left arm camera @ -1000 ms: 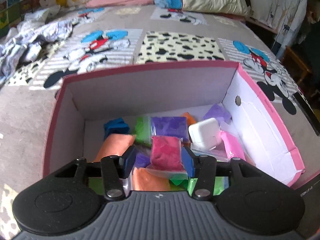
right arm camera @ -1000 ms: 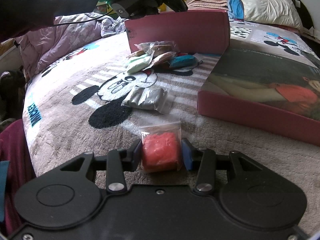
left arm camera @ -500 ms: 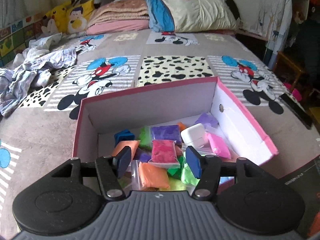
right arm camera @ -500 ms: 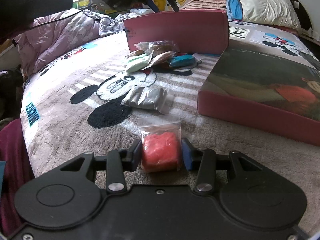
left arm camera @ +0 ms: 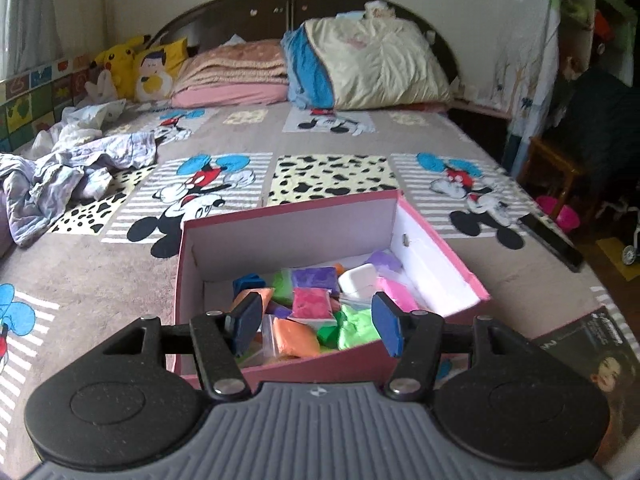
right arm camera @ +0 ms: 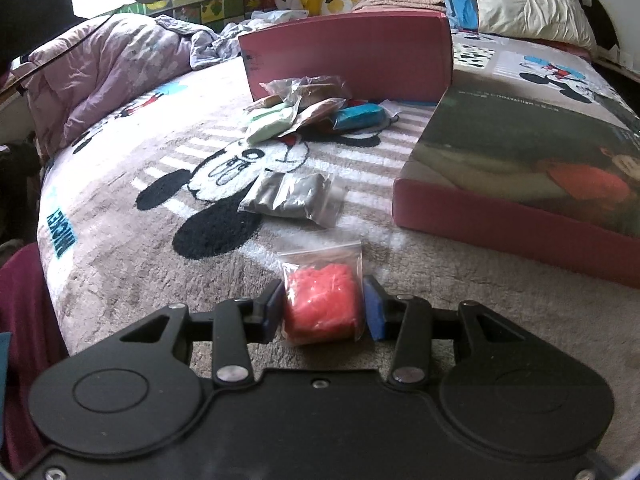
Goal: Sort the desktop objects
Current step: 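Withdraw the left tool from the box while the right tool holds the red bag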
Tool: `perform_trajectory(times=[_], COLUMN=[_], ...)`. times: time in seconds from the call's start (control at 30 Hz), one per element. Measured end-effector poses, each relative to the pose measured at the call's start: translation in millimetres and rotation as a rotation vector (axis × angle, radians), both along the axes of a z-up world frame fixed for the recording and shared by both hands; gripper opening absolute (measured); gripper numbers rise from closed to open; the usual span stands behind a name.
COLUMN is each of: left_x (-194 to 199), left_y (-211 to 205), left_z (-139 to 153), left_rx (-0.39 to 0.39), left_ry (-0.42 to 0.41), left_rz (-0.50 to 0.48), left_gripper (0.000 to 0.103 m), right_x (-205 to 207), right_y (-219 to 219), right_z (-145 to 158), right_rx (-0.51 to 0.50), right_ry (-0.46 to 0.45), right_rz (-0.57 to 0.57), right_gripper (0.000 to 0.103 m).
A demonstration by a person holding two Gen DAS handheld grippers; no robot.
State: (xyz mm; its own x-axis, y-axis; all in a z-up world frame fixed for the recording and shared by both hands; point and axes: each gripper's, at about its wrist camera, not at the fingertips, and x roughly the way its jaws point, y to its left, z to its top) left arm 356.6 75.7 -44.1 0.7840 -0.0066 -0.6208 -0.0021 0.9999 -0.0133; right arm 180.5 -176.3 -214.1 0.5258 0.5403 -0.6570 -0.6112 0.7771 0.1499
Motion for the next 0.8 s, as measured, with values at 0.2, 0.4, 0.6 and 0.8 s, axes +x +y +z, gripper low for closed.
perform_trajectory(times=[0.2,0.4,0.6,0.8], left_x=[-47.2,-93.3,-133.4,-162.9], left_y=[8.2,17.7,29.9,33.6], left_z=[-16.4,-43.6,-72.3,-100.8], left_rx=[-0.035,-0.01,-0.004,-0.043], left_ry=[-0.006,-0.02,-0.065,-0.089], left_rz=[0.002,0.031,0.082,0.131], left_gripper=[0.059,0.059,0.059,0.059], right_x=[2.2,5.6,3.6,-0.7], right_y=[4.9,-0.8,1.5,3.8], right_z=[4.5,10.1,18.1,30.2], right_rx=[-0.035,-0.004,0.002,0.012], right_ry=[0.01,0.035,0.026,0.017], right_rz=[0.003,0.001,0.016,0.031], right_gripper=[0.041,0.039,0.039,0.038])
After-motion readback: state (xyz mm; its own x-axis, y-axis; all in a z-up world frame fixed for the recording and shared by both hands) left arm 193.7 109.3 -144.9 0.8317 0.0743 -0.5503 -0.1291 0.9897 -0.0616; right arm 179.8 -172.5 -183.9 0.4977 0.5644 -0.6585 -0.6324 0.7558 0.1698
